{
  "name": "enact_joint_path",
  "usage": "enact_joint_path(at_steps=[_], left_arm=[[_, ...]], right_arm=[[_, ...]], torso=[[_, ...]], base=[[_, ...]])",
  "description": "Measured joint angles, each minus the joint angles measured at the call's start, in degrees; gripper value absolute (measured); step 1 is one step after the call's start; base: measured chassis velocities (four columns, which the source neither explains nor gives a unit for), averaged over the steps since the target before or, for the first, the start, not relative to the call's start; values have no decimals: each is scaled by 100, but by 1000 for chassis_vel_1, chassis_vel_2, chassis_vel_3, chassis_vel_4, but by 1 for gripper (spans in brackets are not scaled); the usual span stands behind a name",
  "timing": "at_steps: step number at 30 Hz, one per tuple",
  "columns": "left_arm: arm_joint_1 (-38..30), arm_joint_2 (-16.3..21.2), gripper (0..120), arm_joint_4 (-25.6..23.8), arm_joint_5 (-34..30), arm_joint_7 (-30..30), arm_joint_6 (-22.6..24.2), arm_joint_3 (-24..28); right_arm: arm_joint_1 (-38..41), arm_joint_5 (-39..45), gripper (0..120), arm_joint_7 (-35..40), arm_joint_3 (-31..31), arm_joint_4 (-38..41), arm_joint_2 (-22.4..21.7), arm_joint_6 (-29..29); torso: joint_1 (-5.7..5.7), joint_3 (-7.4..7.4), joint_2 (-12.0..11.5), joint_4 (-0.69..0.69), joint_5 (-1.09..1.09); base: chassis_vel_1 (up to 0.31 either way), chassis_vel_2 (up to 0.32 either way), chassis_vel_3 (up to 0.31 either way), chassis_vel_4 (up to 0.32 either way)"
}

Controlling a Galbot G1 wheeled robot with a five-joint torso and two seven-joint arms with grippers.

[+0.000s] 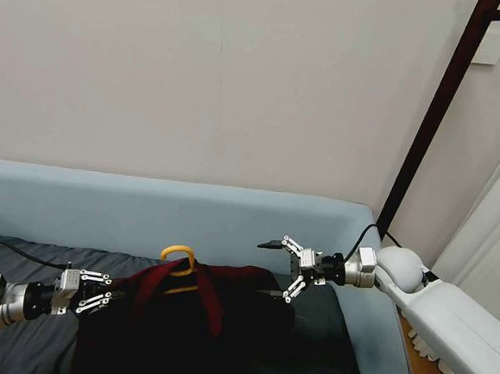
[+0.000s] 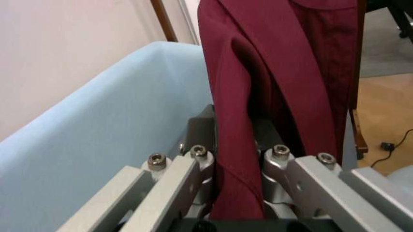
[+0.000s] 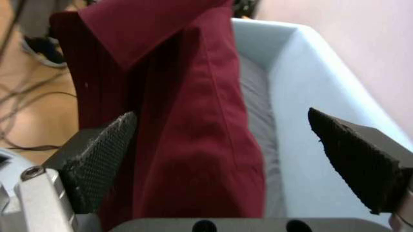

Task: Pick up the clothes from the sofa and hang them on the clothes hanger.

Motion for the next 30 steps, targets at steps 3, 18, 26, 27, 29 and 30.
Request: enact_joint_path(at_steps=[3,18,26,27,29,30], left_arm=[[-127,-12,7,-29,0,-28,27,127],[-782,-226,7,68,146,-43,54,722],[-881,-244,7,135,288,49,7,797],[-879,-245,7,136,297,56,-2,797],[-873,-246,7,133,296,56,-6,792],[-866,-247,7,118,283,55,-6,786]], right_arm=[[153,43,100,-117,-134,-122,152,-115],[359,-139,74,-741,-232,-364,501,-500],[390,-356,43,-986,-93,-441,568,-576],[391,-379,39,-1019,-80,-449,584,-589],[391,-394,34,-1046,-73,-454,600,-606],[388,-418,29,-1078,-64,-455,615,-619]], torso=[[0,0,0,1,0],[0,0,1,0,0],[0,0,1,0,0],[0,0,1,1,0],[0,0,1,1,0],[0,0,1,1,0]], base=[[0,0,0,0],[0,0,0,0],[0,0,0,0],[0,0,0,0],[0,0,0,0],[0,0,0,0]])
